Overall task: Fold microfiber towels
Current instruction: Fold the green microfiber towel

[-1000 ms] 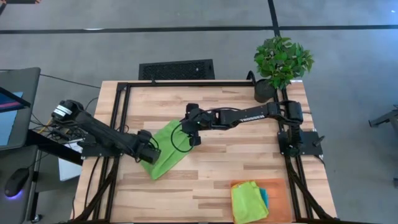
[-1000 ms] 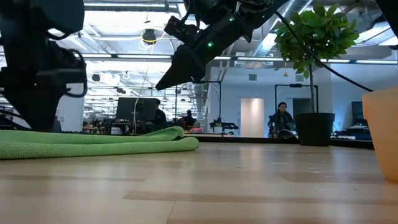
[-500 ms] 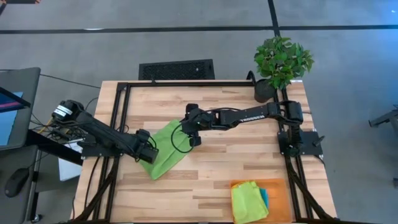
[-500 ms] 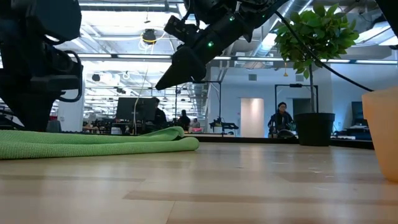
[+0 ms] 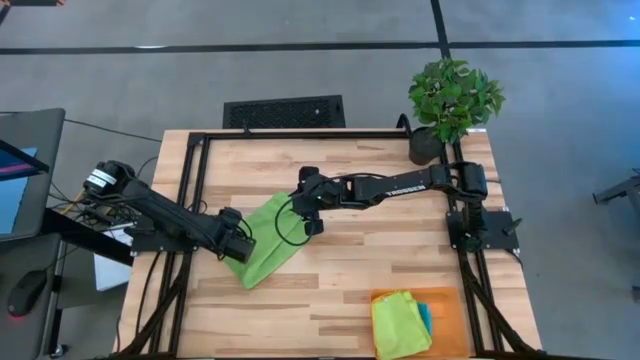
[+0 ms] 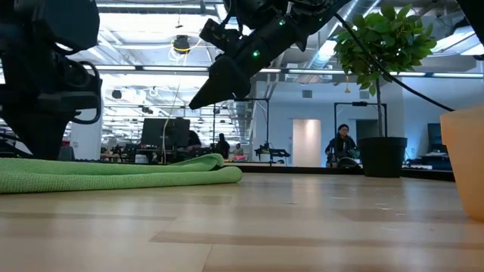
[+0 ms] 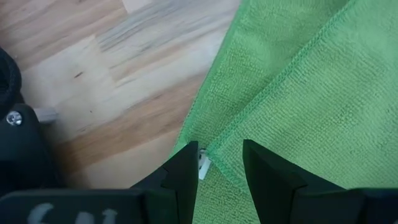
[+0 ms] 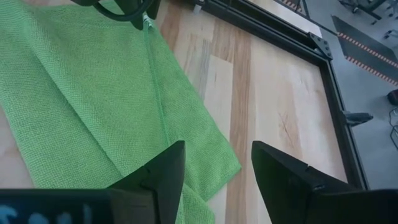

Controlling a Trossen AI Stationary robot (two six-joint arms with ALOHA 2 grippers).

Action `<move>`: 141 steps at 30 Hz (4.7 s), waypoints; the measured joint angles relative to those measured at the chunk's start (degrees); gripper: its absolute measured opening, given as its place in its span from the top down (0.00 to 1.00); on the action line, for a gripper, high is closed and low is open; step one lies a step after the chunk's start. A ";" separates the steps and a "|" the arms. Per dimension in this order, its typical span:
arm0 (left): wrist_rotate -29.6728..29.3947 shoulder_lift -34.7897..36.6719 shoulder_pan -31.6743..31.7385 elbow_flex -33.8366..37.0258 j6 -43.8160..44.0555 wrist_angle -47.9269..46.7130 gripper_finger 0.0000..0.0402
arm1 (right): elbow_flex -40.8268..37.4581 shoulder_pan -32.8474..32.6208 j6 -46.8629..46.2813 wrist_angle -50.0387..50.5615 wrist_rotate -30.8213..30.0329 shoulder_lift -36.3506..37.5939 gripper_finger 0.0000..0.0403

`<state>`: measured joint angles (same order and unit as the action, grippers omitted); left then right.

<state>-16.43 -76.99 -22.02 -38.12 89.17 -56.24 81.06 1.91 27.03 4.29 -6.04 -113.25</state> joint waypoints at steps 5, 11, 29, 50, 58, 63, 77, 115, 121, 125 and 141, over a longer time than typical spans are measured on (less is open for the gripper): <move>-0.89 -1.32 0.00 0.05 0.89 0.00 0.70 | 0.00 0.00 0.00 0.00 0.00 0.00 0.48; 0.86 -5.90 0.00 0.10 -0.58 1.81 0.70 | 0.00 0.00 0.00 0.00 0.00 0.00 0.48; 0.99 -6.12 -0.02 -1.91 -5.56 1.17 0.98 | 0.02 0.00 -0.02 -0.01 0.02 0.02 0.48; 5.51 -6.56 -4.81 -7.75 5.77 -13.43 1.00 | 0.04 0.00 -0.02 0.00 0.02 0.02 0.48; 6.12 -6.56 -4.81 -7.68 5.60 -13.65 0.98 | 0.04 0.00 -0.02 0.00 0.02 0.02 0.48; 8.59 -6.56 -4.79 -7.68 5.50 -13.67 0.86 | 0.04 0.00 -0.02 0.00 0.02 0.02 0.48; -0.66 -6.51 -12.93 -15.99 -6.48 -2.43 0.67 | 0.20 -0.34 -0.02 5.31 -0.01 1.16 0.48; 3.92 -22.40 -21.14 -16.18 -5.60 10.65 0.75 | 0.02 -12.87 -7.17 10.43 1.66 2.45 0.48; 3.56 -22.43 -21.08 -16.14 -6.23 9.66 0.98 | 0.02 -13.57 -7.14 12.83 1.57 2.45 0.48; 3.39 -22.73 -19.84 -18.62 -8.13 4.34 0.98 | 0.07 -13.44 -7.21 15.84 1.50 3.02 0.48; -1.94 -22.60 -0.54 -25.79 -39.86 -5.58 1.00 | 0.04 -12.12 -7.58 25.60 -8.16 2.99 0.48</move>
<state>-18.37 -99.59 -22.56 -63.91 49.31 -61.82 81.10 -10.21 19.44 29.89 -14.20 -110.26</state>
